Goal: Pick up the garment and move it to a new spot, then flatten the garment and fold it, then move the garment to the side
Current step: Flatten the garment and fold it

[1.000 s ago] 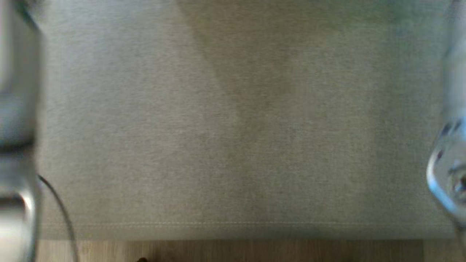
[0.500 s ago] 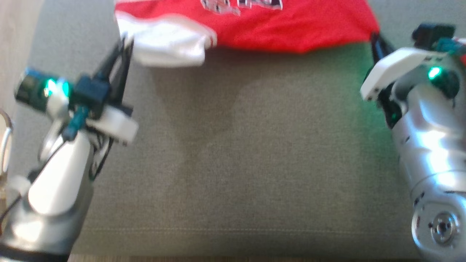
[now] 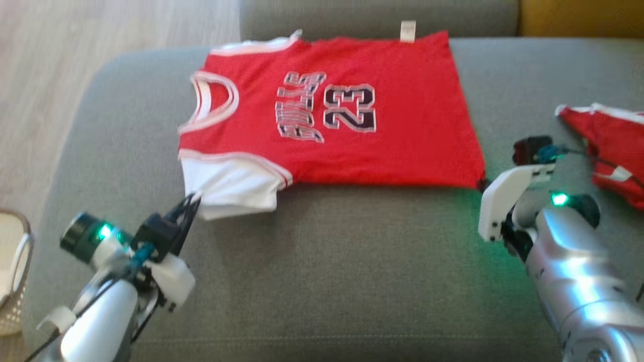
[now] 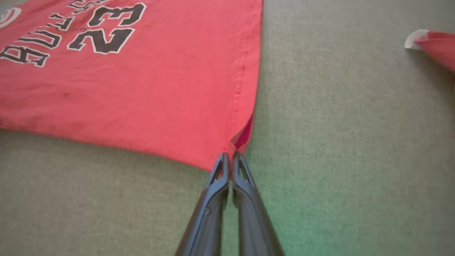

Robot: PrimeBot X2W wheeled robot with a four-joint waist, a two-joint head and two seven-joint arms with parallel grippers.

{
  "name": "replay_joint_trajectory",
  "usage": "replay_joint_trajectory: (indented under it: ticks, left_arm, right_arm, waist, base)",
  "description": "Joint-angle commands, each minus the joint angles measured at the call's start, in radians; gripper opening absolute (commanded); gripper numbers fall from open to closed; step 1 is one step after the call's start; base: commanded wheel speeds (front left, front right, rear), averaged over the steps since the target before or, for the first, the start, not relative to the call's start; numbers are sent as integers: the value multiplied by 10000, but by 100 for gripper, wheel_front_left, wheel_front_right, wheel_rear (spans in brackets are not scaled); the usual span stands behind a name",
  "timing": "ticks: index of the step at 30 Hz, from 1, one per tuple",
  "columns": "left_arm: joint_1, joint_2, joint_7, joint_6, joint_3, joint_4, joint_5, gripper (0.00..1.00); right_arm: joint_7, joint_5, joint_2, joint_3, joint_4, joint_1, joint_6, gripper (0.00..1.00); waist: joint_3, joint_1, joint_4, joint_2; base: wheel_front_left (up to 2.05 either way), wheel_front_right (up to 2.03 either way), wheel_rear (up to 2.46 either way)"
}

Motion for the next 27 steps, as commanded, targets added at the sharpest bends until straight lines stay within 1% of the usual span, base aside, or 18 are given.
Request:
replay_joint_trajectory:
  ticks: [1, 4, 8, 9, 14, 20, 21, 24, 27]
  left_arm:
    - [-248, 457, -26, -4, 330, -113, 77, 0]
    - [95, 575, 91, -88, 158, 50, 5, 0]
    - [613, 814, 415, -221, -158, -66, -113, 0]
    - [892, 987, 609, -286, -327, -176, -232, 0]
    - [1504, 1410, 1175, -375, -712, -641, -638, 0]
    - [2160, 1977, 2096, -413, -1263, -1223, -1327, 0]
    - [2160, 1977, 2096, -413, -1263, -1223, -1327, 0]
    - [2429, 2277, 2442, -417, -1461, -1529, -1623, 0]
    - [2650, 2579, 2707, -419, -1554, -1923, -1900, 0]
  right_arm:
    - [131, 99, 114, 347, -219, -60, -4, 0]
    - [488, 262, 136, 707, -205, 254, -4, 0]
    - [935, 673, 157, 1284, -195, 578, -4, 0]
    - [1161, 920, 163, 1626, -193, 701, -4, 0]
    - [1865, 1732, 172, 2702, -190, 1051, -4, 0]
    - [2894, 3146, 175, 4343, -301, 1460, -4, 0]
    - [2894, 3146, 175, 4343, -301, 1460, -4, 0]
    - [3531, 3934, 91, 5244, -746, 1779, -4, 0]
    - [4286, 4896, -294, 6155, -1542, 2175, -4, 0]
  waist:
    - [-421, 2, -141, 0]
    - [-733, 2, -243, 0]
    - [-1012, 2, -357, 0]
    - [-1097, 2, -409, 0]
    - [-1318, 2, -472, 0]
    - [-1627, 2, -563, 0]
    - [-1627, 2, -563, 0]
    - [-1780, 2, -635, 0]
    - [-1869, 2, -690, 0]
  base:
    - [0, 0, 0]
    - [0, 0, 0]
    - [0, 0, 0]
    - [0, 0, 0]
    - [0, 0, 0]
    - [0, 0, 0]
    - [0, 0, 0]
    - [0, 0, 0]
    - [0, 0, 0]
